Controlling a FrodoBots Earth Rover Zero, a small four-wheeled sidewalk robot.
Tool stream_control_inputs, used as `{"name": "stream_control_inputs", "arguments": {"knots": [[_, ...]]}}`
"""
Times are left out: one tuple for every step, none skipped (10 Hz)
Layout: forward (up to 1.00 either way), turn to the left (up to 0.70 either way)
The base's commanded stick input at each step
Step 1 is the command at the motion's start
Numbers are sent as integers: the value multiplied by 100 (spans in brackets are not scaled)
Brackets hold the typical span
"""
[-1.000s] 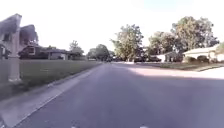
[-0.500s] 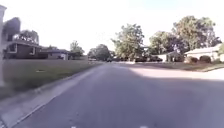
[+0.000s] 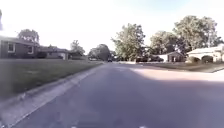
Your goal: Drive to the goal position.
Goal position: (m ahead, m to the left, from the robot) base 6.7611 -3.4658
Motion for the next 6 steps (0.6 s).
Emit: {"name": "stream_control_inputs", "arguments": {"knots": [[87, 0], [86, 0], [85, 0], [85, 0], [85, 0], [84, 0]]}}
